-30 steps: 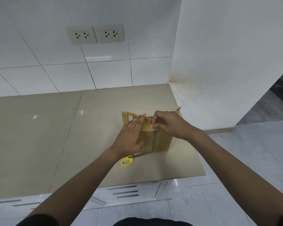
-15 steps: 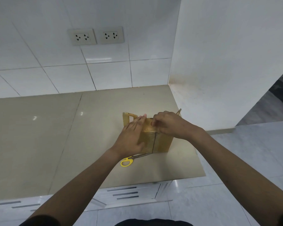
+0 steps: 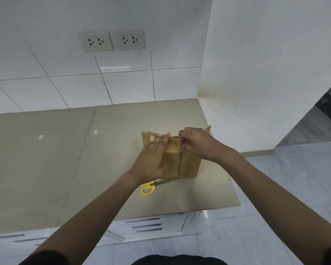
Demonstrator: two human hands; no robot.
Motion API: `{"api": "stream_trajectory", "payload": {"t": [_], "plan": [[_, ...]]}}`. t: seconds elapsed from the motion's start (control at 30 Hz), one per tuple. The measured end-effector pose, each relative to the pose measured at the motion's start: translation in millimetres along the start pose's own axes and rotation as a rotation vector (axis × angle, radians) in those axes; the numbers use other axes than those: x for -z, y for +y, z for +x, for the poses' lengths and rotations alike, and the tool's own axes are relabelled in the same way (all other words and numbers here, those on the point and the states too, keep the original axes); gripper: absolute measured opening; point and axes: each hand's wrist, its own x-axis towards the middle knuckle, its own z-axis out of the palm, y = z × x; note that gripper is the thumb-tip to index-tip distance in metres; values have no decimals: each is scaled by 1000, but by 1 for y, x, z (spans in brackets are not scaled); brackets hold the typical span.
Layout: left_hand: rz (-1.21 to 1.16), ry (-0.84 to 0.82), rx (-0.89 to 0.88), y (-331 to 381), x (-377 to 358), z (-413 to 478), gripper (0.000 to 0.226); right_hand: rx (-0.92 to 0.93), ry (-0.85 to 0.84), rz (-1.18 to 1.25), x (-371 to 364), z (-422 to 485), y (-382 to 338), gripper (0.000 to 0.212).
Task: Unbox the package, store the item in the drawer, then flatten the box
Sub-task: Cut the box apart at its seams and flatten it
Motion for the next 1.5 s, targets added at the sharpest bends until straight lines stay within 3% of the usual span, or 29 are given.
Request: {"api": "stream_trajectory", "payload": {"t": [0.33, 0.57, 0.77, 1.07, 1.17, 1.3, 1.5], "plan": [[65, -10, 51, -1, 2, 10, 87, 45, 66, -21, 3, -18, -13, 10], [117, 33, 124, 0, -1, 19, 62, 82, 230, -17, -10, -41, -13, 7], [272, 144, 207, 10, -8, 34, 76, 25, 426, 28, -36, -74, -10, 4], [281, 285, 286, 3, -5, 44, 65, -21, 606, 91, -33, -87, -7, 12], [153, 344, 375, -5, 11, 46, 62, -60, 762, 162, -17, -84, -11, 13], [-218, 350, 570, -20, 25, 41, 67, -143, 1013, 380, 11, -79, -17, 17], [-788, 201, 883, -38, 19, 31, 53, -189, 1171, 608, 45, -78, -24, 13]]}}
